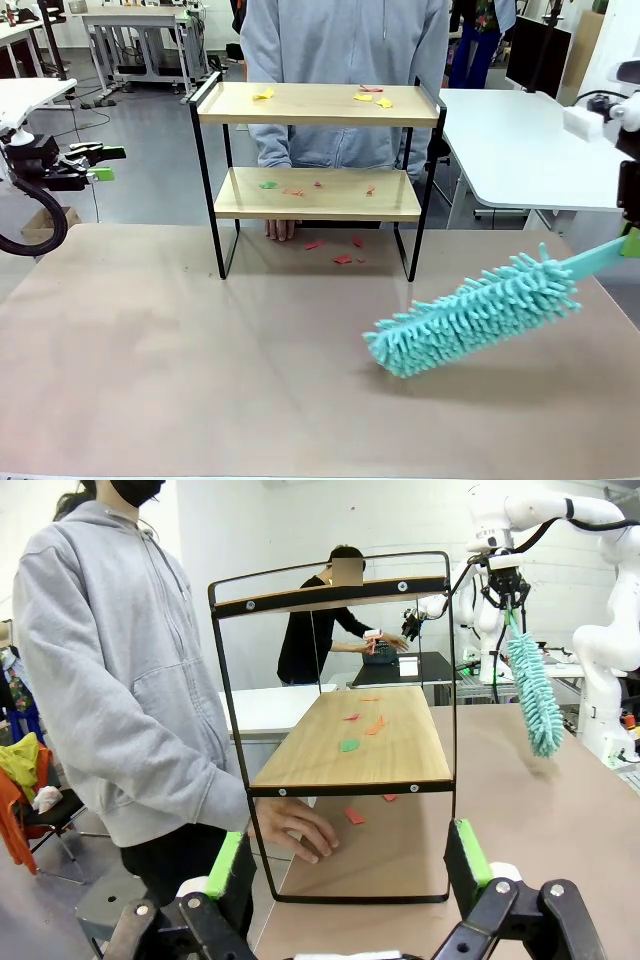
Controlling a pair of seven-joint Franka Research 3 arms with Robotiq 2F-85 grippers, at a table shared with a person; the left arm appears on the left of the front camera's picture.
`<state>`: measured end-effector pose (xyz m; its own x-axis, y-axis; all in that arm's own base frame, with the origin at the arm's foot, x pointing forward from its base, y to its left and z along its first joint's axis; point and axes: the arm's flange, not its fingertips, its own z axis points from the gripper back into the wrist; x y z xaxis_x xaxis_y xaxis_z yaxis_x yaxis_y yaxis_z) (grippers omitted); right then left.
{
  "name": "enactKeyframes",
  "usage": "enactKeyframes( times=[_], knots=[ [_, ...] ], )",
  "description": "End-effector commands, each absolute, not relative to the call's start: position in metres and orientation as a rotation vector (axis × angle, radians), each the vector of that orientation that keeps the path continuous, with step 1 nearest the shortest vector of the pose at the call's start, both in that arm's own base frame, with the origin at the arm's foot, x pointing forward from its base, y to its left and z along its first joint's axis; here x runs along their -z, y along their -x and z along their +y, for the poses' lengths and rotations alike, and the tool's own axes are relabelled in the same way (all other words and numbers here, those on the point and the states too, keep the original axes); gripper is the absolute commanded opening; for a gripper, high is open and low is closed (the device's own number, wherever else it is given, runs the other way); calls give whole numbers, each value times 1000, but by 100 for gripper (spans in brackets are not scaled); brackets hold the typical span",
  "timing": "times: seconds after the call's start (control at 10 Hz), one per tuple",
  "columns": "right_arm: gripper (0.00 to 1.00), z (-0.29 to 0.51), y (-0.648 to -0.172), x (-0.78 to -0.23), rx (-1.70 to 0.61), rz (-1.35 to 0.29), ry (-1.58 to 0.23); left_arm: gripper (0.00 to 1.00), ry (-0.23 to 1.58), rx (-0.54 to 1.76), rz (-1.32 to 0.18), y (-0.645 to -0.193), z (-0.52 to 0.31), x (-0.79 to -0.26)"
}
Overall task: Clean the shelf.
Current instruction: Clean the specific section of the Shelf indicated by the human with the Duster.
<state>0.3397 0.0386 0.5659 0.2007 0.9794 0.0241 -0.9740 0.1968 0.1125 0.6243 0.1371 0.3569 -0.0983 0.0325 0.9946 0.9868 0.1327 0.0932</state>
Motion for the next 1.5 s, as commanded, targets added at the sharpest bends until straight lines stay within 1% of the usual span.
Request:
enactKeyframes(
  times=[0.0, 0.2, 0.5, 0.7, 0.8, 1.1, 1.2, 1.3, 1.4],
  knots=[
    [13, 81, -326, -573, -1257, 3, -171, 100, 1094, 1166, -1372, -623, 137, -359],
    [13, 120, -310, -573, -1115, -62, -237, 100, 1094, 1166, -1372, -623, 137, -359],
    [13, 181, -282, -557, -889, -134, -258, 100, 1094, 1166, -1372, -623, 137, -359],
    [13, 193, -274, -550, -774, -161, -266, 100, 1094, 1166, -1372, -623, 137, -359],
    [13, 182, -284, -563, -898, -102, -257, 100, 1094, 1166, -1372, -623, 137, -359],
    [13, 182, -284, -563, -898, -102, -257, 100, 1094, 1166, -1372, -623, 137, -359],
    [13, 185, -281, -556, -858, -108, -255, 100, 1094, 1166, -1372, -623, 137, -359],
    [13, 227, -272, -543, -772, -114, -184, 100, 1094, 1166, -1372, -623, 137, -359],
    [13, 255, -269, -529, -705, -135, -206, 100, 1094, 1166, -1372, -623, 137, -359]
  ],
)
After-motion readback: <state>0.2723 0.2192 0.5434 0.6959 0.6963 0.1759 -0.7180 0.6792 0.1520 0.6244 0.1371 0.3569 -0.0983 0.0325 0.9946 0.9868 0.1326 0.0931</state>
